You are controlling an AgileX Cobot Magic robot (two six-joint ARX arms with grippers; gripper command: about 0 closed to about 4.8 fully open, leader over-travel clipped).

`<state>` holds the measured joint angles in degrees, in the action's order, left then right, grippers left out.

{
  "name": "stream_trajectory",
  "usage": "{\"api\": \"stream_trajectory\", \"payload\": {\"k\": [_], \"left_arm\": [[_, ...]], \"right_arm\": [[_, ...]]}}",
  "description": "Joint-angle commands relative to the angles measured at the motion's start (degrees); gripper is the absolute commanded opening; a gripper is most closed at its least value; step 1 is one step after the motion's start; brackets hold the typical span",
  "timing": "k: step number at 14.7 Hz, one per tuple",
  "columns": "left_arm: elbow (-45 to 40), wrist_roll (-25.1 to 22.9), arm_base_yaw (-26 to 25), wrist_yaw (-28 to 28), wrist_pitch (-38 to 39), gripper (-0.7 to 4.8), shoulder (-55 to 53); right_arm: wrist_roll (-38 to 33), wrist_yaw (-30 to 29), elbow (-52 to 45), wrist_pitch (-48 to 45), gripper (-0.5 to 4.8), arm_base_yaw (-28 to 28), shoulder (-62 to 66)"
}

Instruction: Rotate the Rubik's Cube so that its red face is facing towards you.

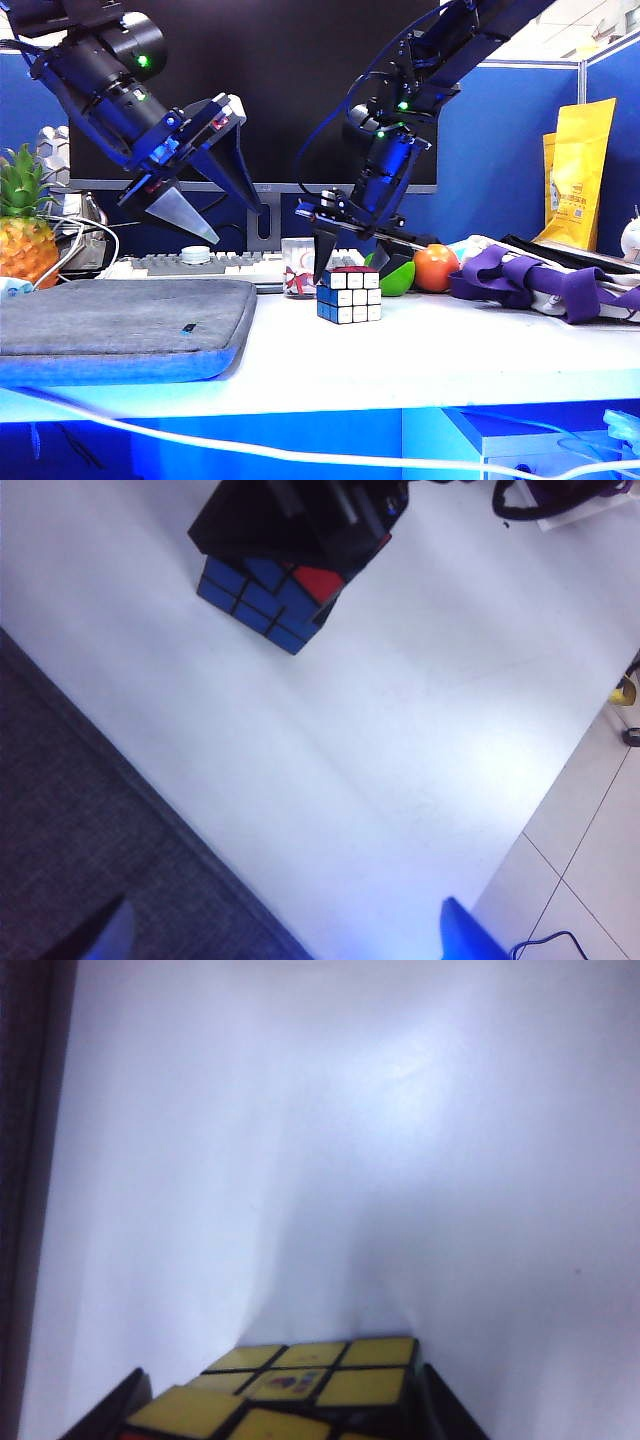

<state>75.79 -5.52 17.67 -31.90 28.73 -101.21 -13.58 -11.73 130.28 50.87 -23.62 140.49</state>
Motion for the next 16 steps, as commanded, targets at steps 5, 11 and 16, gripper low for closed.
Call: {"api": "stream_trajectory", "payload": {"k": [5,11,16], "left_arm": [[0.35,0.0,0.04,-0.26,-1.86,4.04,0.2],[0.33,0.17,0.04,-0.48,-7.8,3.97,0.22],[0.31,0.02,0.02,-1.05,-8.28,3.95,0.22]], "right_arm": [[4.52,5.29,6.97,-3.13,1.51,-0.09,-0.55],[5.29,7.1,12.92,-3.76,1.44,-0.09,-0.92],[6.67,7.17,12.92,-9.25,0.82,-0.13,-4.7]]}}
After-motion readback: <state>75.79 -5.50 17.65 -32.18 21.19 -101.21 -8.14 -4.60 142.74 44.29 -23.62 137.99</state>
